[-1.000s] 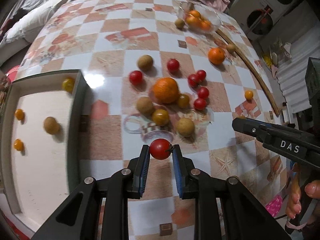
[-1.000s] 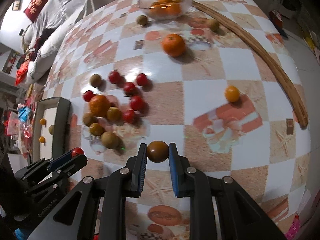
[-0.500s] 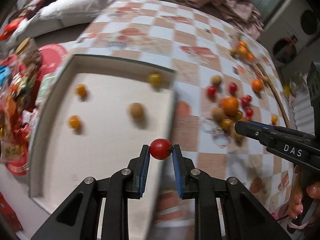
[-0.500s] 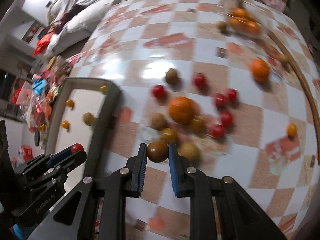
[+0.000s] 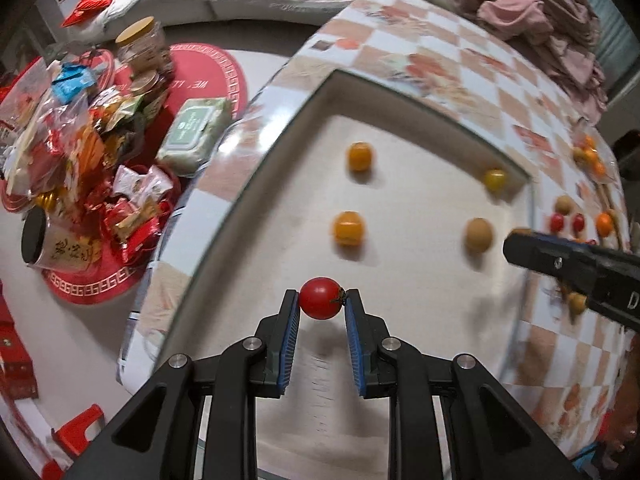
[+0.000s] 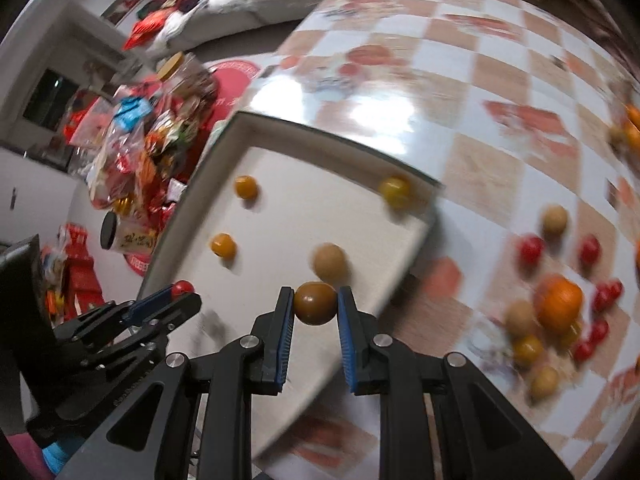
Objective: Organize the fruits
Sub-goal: 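Carry both tomatoes into the white tray and open both tools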
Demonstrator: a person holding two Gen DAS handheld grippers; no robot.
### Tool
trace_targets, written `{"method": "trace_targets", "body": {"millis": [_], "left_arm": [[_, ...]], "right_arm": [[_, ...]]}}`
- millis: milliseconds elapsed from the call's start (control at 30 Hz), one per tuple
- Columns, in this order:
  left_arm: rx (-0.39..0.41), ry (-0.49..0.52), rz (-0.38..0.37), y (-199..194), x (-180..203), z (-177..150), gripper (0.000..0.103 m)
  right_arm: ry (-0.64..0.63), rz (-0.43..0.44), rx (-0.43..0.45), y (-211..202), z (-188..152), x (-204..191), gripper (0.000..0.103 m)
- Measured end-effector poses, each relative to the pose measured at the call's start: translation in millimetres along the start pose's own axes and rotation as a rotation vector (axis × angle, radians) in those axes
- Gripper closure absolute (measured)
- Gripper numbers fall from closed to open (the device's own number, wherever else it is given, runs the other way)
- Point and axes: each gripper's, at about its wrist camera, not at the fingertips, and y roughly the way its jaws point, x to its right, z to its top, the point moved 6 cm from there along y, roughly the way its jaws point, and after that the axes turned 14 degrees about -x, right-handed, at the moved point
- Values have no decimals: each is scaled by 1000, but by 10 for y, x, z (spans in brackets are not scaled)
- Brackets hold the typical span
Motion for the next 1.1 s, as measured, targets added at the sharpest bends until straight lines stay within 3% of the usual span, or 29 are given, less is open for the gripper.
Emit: {"method": "trace_targets", "body": {"millis": [267, 500, 967, 1033, 1067, 1100], "left_arm": [[-41, -36, 11, 219, -186, 48, 78], [-40, -24, 14, 236, -188, 78, 78], [-56, 18, 56, 236, -127, 98, 77], [-60, 21, 53, 231, -121, 93, 59], [-53, 18, 48, 221, -123, 88, 29], [-27, 14, 54, 177, -133, 85, 24]], "right_arm": [[-99, -61, -49, 312, 397, -300, 80], [-132, -156, -67, 458, 619, -270, 80], [-161, -192, -82, 558, 630, -267, 73], [-161, -187, -82, 556, 628, -274, 70], [-159, -185, -83, 552, 626, -273, 66], [-157, -184, -82, 558, 626, -278, 63]]}}
